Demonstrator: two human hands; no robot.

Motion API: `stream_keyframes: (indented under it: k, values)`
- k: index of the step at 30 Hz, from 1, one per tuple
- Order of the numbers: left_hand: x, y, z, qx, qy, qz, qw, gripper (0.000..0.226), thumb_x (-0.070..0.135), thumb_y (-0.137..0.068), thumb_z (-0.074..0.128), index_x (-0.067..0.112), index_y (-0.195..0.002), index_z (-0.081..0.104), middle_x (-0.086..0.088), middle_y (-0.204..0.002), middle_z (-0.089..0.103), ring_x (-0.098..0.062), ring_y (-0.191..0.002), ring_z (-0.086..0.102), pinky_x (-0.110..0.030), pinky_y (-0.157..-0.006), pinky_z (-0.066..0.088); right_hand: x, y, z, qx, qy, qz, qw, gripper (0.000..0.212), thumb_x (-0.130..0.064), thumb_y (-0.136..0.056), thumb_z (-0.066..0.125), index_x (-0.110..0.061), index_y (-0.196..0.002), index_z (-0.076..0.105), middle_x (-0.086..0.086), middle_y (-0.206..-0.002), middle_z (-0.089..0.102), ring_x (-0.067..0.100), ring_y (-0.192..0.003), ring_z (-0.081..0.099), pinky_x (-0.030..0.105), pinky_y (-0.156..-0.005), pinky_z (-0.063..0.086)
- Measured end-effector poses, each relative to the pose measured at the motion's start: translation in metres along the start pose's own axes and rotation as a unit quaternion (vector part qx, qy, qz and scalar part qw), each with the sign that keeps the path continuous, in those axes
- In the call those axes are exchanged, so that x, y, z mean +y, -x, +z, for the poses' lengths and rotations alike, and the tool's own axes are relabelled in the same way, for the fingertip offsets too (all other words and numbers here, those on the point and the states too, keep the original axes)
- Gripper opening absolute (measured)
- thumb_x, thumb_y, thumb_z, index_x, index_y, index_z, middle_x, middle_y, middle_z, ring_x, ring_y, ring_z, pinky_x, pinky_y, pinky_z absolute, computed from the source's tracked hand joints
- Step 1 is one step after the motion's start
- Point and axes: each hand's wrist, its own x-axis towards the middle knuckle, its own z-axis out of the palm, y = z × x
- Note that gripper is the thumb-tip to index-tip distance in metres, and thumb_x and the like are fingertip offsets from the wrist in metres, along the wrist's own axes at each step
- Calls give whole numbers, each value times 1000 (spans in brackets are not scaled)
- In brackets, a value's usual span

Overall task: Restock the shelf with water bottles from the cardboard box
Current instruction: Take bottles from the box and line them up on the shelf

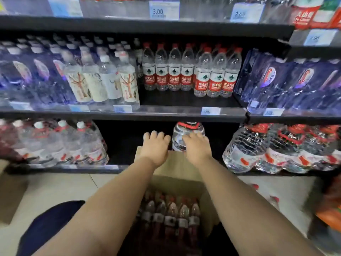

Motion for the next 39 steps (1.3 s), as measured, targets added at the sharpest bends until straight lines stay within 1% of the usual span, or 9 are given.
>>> stream_keyframes:
  k: [4, 7, 11, 14, 20, 25, 30, 34, 39]
  values:
    - [6, 53, 67, -122, -7, -29, 992, 48, 24, -86, 52, 16, -132, 43, -13, -132, 48, -37, -122, 41, -51, -102, 32, -20, 42, 72, -89, -32, 47, 994, 48, -26, -83, 68, -25, -128, 50, 2, -133, 47, 28, -130, 35, 41, -100, 35]
    - [19, 89, 112, -166, 44, -78, 982, 50, 28, -86, 55, 15, -132, 43, -12, -132, 49, -36, -122, 43, -50, -100, 35, -30, 66, 120, -150, -58, 75, 984, 53, -32, -83, 68, -23, -132, 48, 4, -138, 45, 31, -134, 31, 44, -105, 33]
    - [42, 123, 170, -236, 114, -103, 960, 43, 33, -93, 49, 17, -132, 41, -10, -136, 45, -35, -126, 39, -49, -102, 32, -38, 84, 182, -211, -99, 119, 965, 45, -33, -88, 63, -23, -129, 49, 6, -134, 48, 31, -126, 36, 42, -98, 38]
    - [48, 131, 208, -292, 121, -111, 942, 51, 31, -93, 52, 18, -140, 36, -10, -144, 39, -35, -135, 32, -52, -108, 27, -43, 94, 222, -243, -112, 149, 952, 39, -38, -87, 62, -23, -122, 53, 5, -129, 52, 30, -123, 40, 40, -96, 40]
    - [49, 120, 262, -412, 134, -97, 896, 73, 27, -89, 63, 17, -148, 22, -13, -153, 29, -36, -136, 35, -48, -107, 32, -37, 98, 283, -325, -171, 209, 906, 51, -24, -82, 69, -25, -129, 51, 9, -134, 51, 32, -126, 44, 42, -101, 44]
    - [52, 98, 299, -409, 171, -48, 895, 73, 29, -85, 68, 16, -145, 29, -11, -145, 38, -34, -133, 37, -46, -104, 36, -25, 89, 321, -354, -254, 261, 861, 46, -26, -82, 68, -21, -125, 52, 11, -131, 54, 32, -121, 50, 42, -99, 45]
    - [66, 59, 332, -363, 201, -8, 910, 69, 39, -84, 65, 19, -142, 36, -7, -141, 42, -31, -130, 34, -47, -105, 33, -9, 62, 351, -330, -330, 304, 831, 63, -51, -78, 62, -27, -136, 48, 8, -138, 50, 32, -127, 47, 43, -105, 41]
    - [73, 33, 357, -375, 218, 0, 901, 79, 51, -83, 62, 19, -148, 29, -7, -145, 42, -33, -133, 30, -45, -106, 29, 7, 43, 371, -327, -378, 322, 804, 58, -31, -91, 62, -18, -144, 41, 13, -142, 49, 32, -130, 47, 37, -105, 40]
    - [76, 28, 378, -418, 210, 24, 883, 97, 62, -76, 62, 25, -151, 16, -5, -146, 44, -35, -130, 28, -50, -107, 22, 20, 40, 389, -355, -388, 326, 786, 68, -28, -87, 65, -27, -148, 35, 12, -144, 49, 31, -130, 47, 39, -107, 41]
